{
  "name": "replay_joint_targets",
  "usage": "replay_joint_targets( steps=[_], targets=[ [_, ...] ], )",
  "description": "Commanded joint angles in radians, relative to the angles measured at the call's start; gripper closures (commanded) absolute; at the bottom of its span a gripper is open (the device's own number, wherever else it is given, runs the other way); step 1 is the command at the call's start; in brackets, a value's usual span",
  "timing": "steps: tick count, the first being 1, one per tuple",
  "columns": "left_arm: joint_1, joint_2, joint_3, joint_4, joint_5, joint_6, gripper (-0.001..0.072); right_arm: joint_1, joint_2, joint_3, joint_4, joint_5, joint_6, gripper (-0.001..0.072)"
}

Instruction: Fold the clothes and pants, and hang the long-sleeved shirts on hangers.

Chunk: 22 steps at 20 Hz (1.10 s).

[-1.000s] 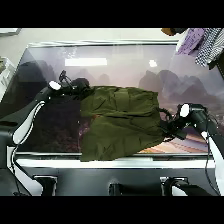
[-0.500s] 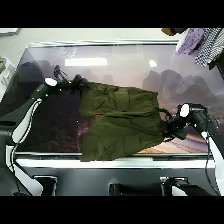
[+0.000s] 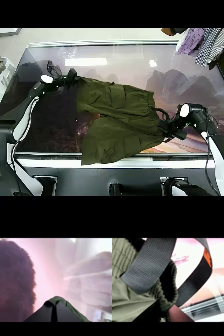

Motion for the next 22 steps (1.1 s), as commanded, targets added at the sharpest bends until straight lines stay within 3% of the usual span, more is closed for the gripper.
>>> replay_joint_targets(
  steps=[1,3,5,7,8,11,13,18,22],
  targets=[
    [0.002,-0.044,0.005,-0.001,0.008,-0.052,0.0694,0.001,0.000,-0.007,0.002,-0.026,0.000,0.0665],
    [0.000,-0.061,0.005,0.000,-0.017,-0.051,0.0693,0.001,0.000,-0.008,0.006,-0.041,0.000,0.0665],
    [0.000,-0.063,0.005,0.000,-0.033,-0.047,0.0637,0.001,0.000,-0.008,0.013,-0.068,0.000,0.0665],
    [0.009,-0.060,0.017,0.000,-0.073,-0.046,0.0342,0.001,0.000,-0.008,0.027,-0.094,0.000,0.0665],
    [0.020,-0.056,0.032,0.000,-0.114,-0.039,0.0277,0.001,0.000,-0.008,0.037,-0.100,0.000,0.0665],
    [0.069,0.018,0.043,0.031,-0.257,0.024,0.0257,0.001,0.001,-0.007,0.051,-0.092,0.000,0.0665],
    [0.099,0.116,0.043,0.163,-0.371,0.017,0.0257,0.001,0.001,-0.007,0.051,-0.075,0.000,0.0665],
    [0.122,0.408,-0.027,0.561,-0.710,-0.220,0.0240,0.001,0.001,-0.007,0.050,-0.072,0.000,0.0665],
    [0.091,0.759,-0.441,0.594,-0.746,-0.276,0.0240,0.001,0.001,-0.007,0.050,-0.077,-0.001,0.0665]
  ],
)
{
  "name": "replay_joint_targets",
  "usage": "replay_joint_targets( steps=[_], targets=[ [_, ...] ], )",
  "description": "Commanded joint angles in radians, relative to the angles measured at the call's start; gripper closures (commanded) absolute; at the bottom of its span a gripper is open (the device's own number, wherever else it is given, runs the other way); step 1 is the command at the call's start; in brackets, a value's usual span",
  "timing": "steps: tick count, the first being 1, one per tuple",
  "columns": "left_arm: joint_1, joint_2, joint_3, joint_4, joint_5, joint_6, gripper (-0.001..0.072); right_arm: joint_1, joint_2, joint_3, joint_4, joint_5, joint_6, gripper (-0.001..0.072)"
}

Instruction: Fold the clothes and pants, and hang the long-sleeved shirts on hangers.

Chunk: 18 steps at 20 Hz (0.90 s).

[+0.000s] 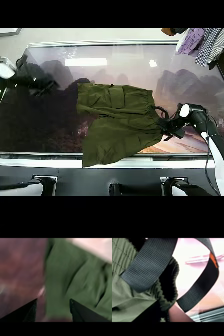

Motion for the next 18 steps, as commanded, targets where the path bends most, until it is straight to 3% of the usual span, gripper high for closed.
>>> replay_joint_targets(
  steps=[1,4,9,14,18],
  targets=[
    [-0.036,0.309,-0.349,0.077,-0.083,-0.069,0.0239,0.001,0.001,0.000,0.001,-0.002,-0.002,0.0665],
    [-0.136,0.557,-0.687,0.026,-0.086,-0.082,0.0239,0.001,0.001,0.000,0.000,-0.003,-0.012,0.0665],
    [-0.315,0.797,-1.038,-0.002,-0.101,-0.322,0.0240,0.001,0.001,0.000,0.000,-0.003,-0.012,0.0665],
    [-0.460,0.811,-1.131,-0.085,0.001,-0.341,0.0240,0.001,0.001,0.000,0.001,0.002,-0.020,0.0665],
    [-0.494,0.769,-1.154,-0.094,0.081,-0.372,0.0239,0.001,0.001,0.000,0.002,0.005,-0.032,0.0665]
  ],
)
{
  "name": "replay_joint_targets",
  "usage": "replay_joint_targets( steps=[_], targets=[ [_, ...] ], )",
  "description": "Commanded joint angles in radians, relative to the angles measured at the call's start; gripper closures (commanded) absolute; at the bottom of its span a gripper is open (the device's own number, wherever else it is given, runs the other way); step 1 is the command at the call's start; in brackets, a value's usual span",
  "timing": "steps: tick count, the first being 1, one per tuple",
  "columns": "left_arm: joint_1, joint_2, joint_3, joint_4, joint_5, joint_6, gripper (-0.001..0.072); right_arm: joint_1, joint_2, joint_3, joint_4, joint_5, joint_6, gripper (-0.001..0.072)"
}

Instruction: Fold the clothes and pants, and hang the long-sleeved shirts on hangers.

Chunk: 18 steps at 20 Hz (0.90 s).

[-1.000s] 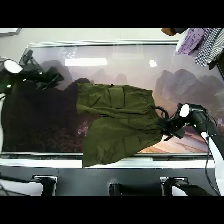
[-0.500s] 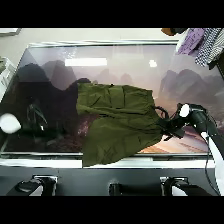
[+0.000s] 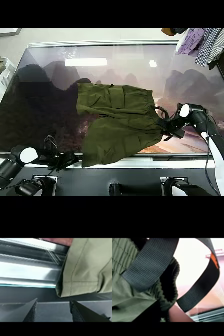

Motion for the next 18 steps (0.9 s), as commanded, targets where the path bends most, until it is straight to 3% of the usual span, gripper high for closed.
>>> replay_joint_targets(
  steps=[1,7,14,18],
  targets=[
    [-0.033,-0.034,-0.032,-0.028,0.066,-0.025,0.0240,0.001,0.001,0.000,0.000,0.006,-0.009,0.0665],
    [-0.033,-0.137,-0.032,-0.180,0.189,0.079,0.0240,0.001,0.001,0.000,0.001,0.000,-0.010,0.0663],
    [-0.033,-0.214,-0.032,-0.189,0.191,0.102,0.0240,0.001,0.001,0.000,0.002,0.001,-0.010,0.0663],
    [-0.033,-0.257,-0.032,-0.272,0.239,0.171,0.0240,0.001,0.001,0.000,0.013,0.007,-0.010,0.0663]
  ],
)
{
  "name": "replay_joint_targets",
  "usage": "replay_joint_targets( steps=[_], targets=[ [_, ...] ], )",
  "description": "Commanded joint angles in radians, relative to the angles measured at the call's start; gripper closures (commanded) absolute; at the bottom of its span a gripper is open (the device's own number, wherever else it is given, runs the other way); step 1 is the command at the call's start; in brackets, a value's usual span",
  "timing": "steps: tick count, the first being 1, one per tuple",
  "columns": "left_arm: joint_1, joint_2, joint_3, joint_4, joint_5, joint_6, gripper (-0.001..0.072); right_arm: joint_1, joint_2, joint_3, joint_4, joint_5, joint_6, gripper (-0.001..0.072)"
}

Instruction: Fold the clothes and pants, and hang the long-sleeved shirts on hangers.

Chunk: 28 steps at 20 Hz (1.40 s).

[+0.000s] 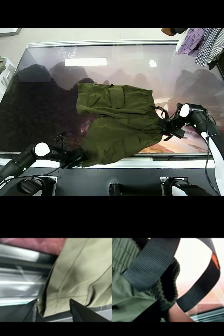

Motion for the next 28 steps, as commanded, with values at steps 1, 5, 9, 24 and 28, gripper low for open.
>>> replay_joint_targets(
  steps=[1,5,9,24,28],
  targets=[
    [-0.001,-0.044,0.000,-0.071,0.042,0.050,0.0240,0.001,0.001,0.000,0.018,0.009,0.000,0.0663],
    [-0.001,-0.073,0.000,-0.114,0.060,0.101,0.0317,0.001,0.003,0.000,0.036,0.047,0.000,0.0663],
    [0.024,-0.070,0.003,-0.115,0.019,0.148,0.0695,0.001,0.053,0.000,0.035,0.082,-0.005,0.0664],
    [0.547,0.354,0.387,-0.172,-0.519,0.176,0.0697,0.001,0.575,0.046,0.126,0.658,-0.040,0.0666],
    [0.548,0.190,0.486,-0.282,-0.395,0.206,0.0697,0.001,0.486,0.145,0.140,0.568,-0.009,0.0665]
  ],
)
